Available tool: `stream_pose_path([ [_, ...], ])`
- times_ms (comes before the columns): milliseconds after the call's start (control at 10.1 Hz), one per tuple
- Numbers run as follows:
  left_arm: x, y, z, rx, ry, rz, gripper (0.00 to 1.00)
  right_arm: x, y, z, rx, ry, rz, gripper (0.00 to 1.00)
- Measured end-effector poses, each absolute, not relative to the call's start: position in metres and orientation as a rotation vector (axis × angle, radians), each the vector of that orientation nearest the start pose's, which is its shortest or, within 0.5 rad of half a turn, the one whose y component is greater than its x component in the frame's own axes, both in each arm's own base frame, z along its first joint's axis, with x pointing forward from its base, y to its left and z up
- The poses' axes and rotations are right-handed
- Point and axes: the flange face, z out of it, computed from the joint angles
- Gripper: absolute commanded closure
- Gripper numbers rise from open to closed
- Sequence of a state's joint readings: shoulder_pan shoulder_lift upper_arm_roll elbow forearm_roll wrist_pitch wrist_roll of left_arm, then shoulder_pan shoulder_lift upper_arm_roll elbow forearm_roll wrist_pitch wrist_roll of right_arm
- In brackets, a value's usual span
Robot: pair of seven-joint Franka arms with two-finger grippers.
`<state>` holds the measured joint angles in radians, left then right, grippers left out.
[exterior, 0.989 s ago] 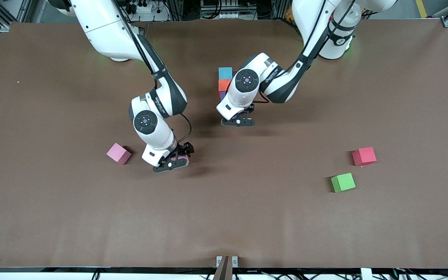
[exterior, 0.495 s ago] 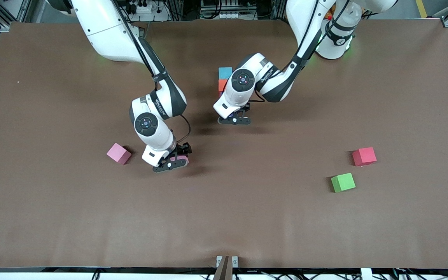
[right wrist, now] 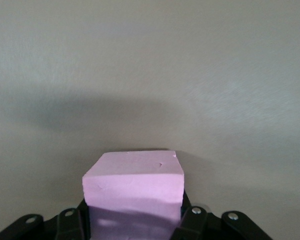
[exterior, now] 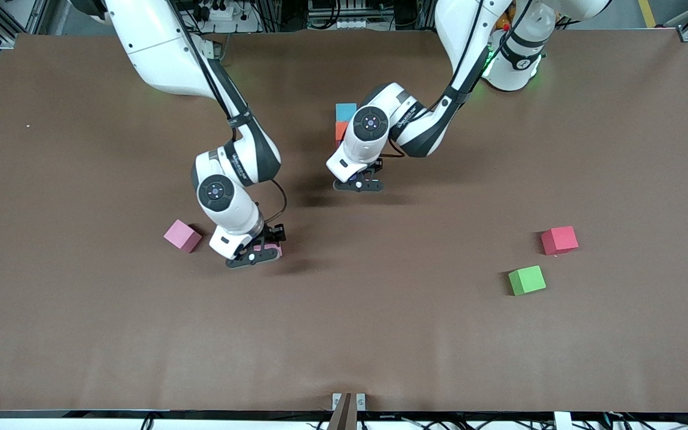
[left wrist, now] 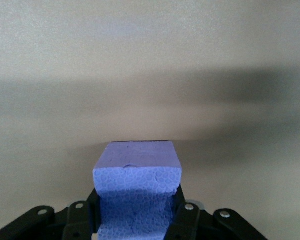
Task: Arrange blocks into number 1
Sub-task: 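Place the second purple cube at the line's end with the left gripper, then carry the pink cube with the right gripper while the left gripper withdraws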
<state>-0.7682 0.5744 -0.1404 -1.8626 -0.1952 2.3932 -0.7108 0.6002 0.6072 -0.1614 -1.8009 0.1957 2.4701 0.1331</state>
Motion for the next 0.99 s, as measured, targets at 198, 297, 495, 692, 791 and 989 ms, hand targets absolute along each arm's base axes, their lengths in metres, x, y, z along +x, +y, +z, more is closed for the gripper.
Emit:
stream_pose_path([
  [198, 0.392, -0.502, 0.205, -3.243, 0.041, 0.297, 1.00, 0.608, 0.266, 0.250, -3.068, -0.233, -0.128, 0.38],
  [297, 0.392, -0.502, 0.206, -3.247, 0.035, 0.299, 1.00, 0.613, 0.253, 0.269, -3.071, -0.202, -0.135, 0.38],
  [495, 0.391, -0.503, 0.205, -3.251, 0.023, 0.300, 1.00, 0.617, 0.240, 0.298, -3.065, -0.171, -0.161, 0.39],
  [692, 0.392, -0.503, 0.205, -3.251, 0.018, 0.297, 0.69, 0.617, 0.241, 0.311, -3.027, -0.128, -0.174, 0.38],
  [791, 0.392, -0.503, 0.205, -3.250, 0.018, 0.297, 0.01, 0.617, 0.243, 0.316, -3.001, -0.097, -0.174, 0.38],
  [989, 0.394, -0.502, 0.204, -3.248, -0.006, 0.295, 0.00, 0.616, 0.245, 0.321, -2.977, -0.075, -0.179, 0.38],
])
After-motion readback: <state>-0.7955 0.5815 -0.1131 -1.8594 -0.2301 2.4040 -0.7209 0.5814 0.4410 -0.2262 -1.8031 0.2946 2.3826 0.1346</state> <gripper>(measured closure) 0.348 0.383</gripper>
